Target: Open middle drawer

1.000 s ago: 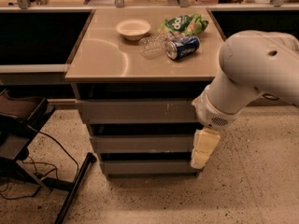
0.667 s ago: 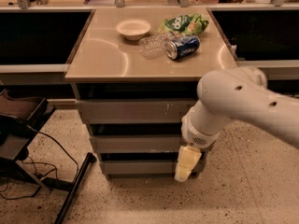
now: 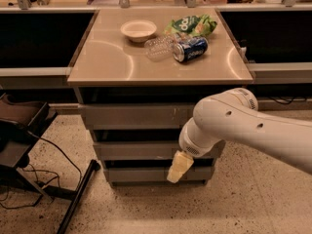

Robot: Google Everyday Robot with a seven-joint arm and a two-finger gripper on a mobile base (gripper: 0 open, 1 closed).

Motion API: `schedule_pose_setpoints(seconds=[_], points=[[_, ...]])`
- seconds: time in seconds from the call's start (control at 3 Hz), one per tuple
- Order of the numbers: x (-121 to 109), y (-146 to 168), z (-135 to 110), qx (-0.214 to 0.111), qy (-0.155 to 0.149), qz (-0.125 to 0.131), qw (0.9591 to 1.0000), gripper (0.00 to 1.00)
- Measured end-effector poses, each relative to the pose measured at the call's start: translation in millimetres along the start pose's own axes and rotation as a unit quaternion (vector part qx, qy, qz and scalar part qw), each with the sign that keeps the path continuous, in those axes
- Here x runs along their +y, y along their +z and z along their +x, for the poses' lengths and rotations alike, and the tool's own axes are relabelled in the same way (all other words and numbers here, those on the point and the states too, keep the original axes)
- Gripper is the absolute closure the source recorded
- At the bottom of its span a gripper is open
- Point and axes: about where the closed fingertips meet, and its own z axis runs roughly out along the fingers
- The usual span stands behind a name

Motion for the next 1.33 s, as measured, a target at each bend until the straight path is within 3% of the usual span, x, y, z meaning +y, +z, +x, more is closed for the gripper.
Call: schedule_pose_setpoints(seconds=[0.33, 0.67, 1.0, 1.33], points=[[0, 0, 0, 0.000, 0.000, 0.000, 1.0000, 0.00], [4, 25, 0, 0.002, 0.005, 0.013, 0.9999, 0.00], [-18, 108, -3, 0.003, 0.023, 0.056, 0.9982, 0.00], [-21, 108, -2, 0.005, 0.036, 0.063, 0.9973, 0.00]])
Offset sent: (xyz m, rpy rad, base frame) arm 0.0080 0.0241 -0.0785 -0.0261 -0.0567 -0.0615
